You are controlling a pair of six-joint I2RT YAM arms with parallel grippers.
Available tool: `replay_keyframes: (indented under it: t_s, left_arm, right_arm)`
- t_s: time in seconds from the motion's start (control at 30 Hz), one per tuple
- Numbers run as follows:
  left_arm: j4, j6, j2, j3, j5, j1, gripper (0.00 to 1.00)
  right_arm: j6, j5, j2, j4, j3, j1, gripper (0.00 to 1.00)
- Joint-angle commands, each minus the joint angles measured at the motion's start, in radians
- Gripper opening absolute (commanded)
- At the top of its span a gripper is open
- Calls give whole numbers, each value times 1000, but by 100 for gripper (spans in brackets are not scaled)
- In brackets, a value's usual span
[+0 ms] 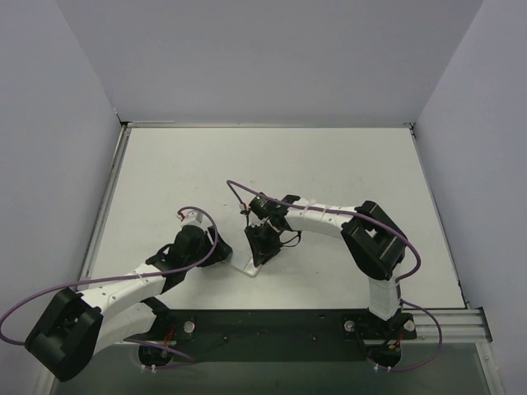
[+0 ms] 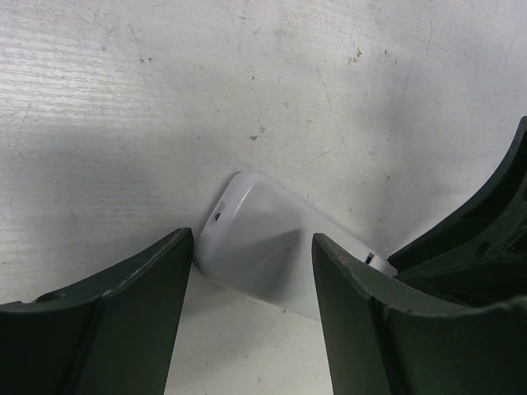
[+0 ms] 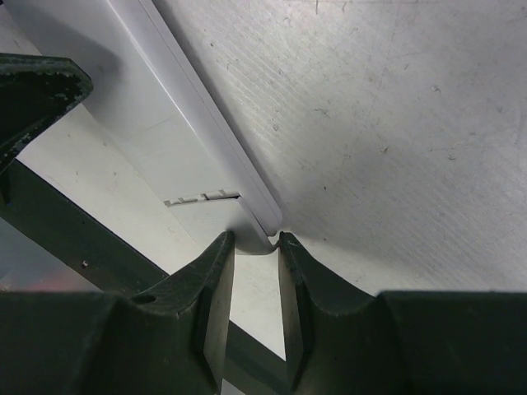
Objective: Load the batteries into the remote control
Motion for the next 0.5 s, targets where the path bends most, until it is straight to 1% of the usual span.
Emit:
replay_keyframes:
  t_s: [0.0, 0.1, 0.27, 0.47]
  left_arm:
    - [20, -27, -7, -9, 27, -20, 69]
    - [26, -33, -2, -11, 28, -26, 69]
    - [31, -37, 3, -12, 28, -34, 69]
    - [34, -41, 3, -11, 24, -40, 69]
  right_arm:
    - [18, 54, 41, -63, 24, 13, 22]
    - [21, 59, 57, -75, 36, 16, 24]
    - [33, 102, 74, -98, 55, 26, 34]
    - [41, 137, 86, -110, 65, 34, 35]
